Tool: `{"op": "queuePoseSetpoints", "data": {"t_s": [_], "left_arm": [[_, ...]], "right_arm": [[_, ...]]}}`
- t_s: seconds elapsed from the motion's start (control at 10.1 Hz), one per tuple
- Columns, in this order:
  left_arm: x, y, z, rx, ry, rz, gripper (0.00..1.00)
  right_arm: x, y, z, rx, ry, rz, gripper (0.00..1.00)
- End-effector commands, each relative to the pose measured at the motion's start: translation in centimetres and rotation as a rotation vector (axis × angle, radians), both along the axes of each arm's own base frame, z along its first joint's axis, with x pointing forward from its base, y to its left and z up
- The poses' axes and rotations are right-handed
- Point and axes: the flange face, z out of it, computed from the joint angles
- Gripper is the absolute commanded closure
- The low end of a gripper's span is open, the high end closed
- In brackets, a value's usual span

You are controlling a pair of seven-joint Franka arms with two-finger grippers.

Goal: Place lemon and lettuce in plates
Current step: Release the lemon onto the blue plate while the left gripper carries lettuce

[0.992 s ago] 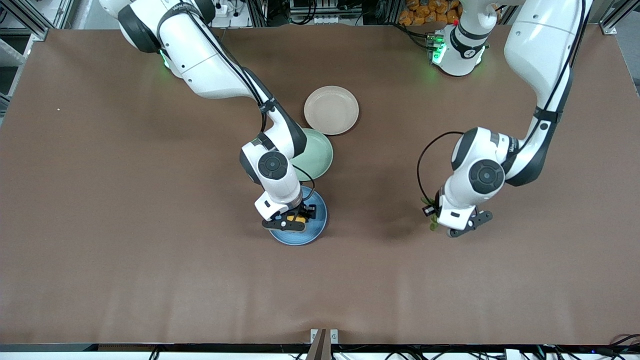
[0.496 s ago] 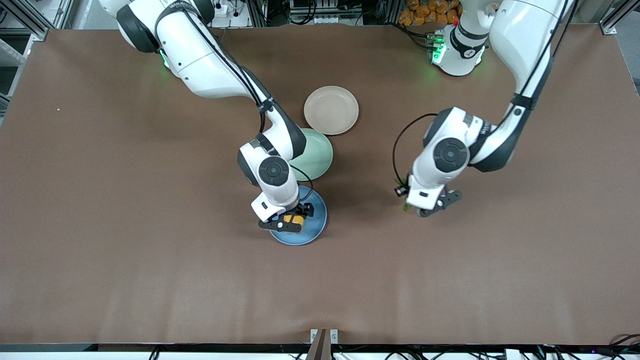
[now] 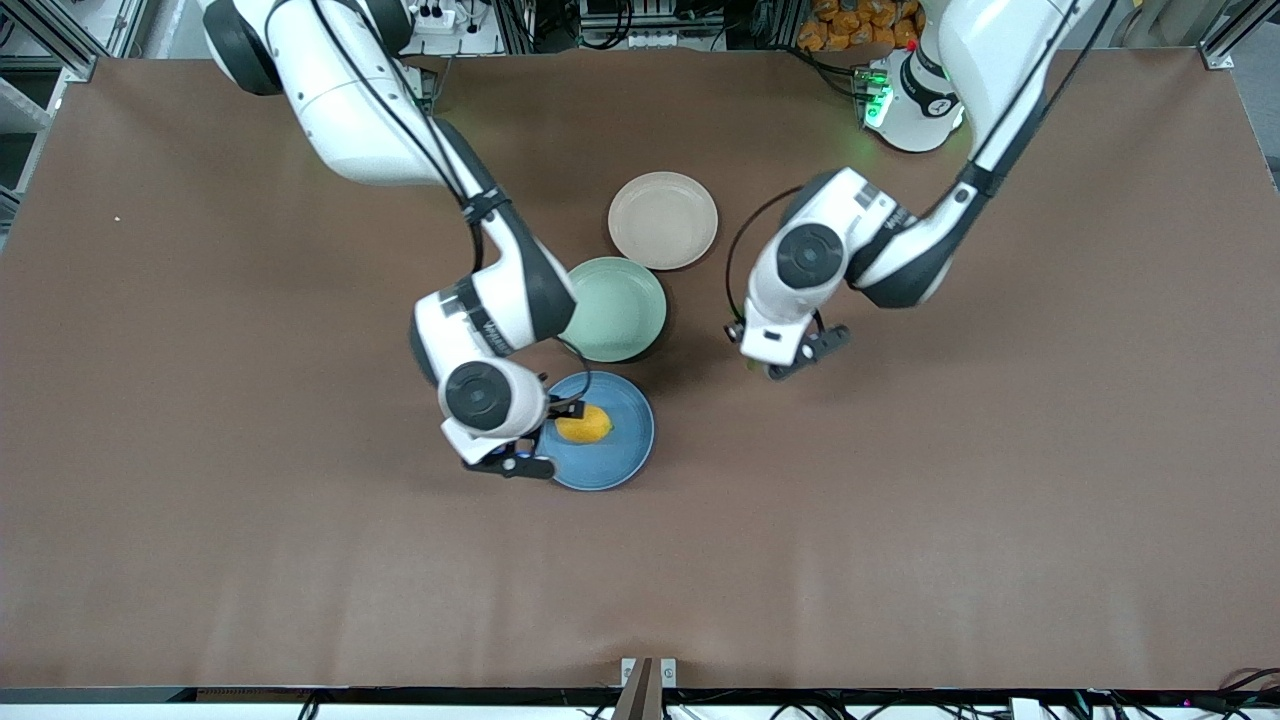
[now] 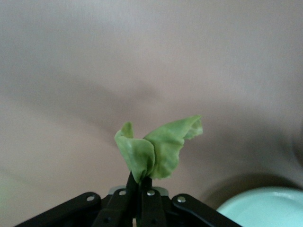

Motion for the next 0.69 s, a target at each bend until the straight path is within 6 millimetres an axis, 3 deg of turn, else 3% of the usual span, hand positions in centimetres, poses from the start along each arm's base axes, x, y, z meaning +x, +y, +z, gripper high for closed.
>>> {"op": "queuePoseSetpoints", "data": {"t_s": [0.0, 0.3, 0.5, 0.6], "left_arm": [[-6.4, -2.3, 1.0, 0.049, -0.028, 0.02, 1.0], [-12.1, -7.1, 0.4, 0.05, 0.001, 0.008, 1.0], [-15.9, -10.5, -0.3, 0.032, 0.009, -0.024, 1.0], [-16.6, -11.6, -1.0, 0.007, 0.01, -0.017, 1.0]], "right_arm": [[1.6, -4.2, 3.0, 0.028, 0.009, 0.106, 0.0], [4.2, -15.7, 6.3, 0.081, -0.009, 0.214, 0.0], [5.7, -23.6, 7.3, 0.114, -0.023, 0.266, 0.0], [5.9, -27.7, 7.2, 0.085, -0.026, 0.266, 0.0]]}}
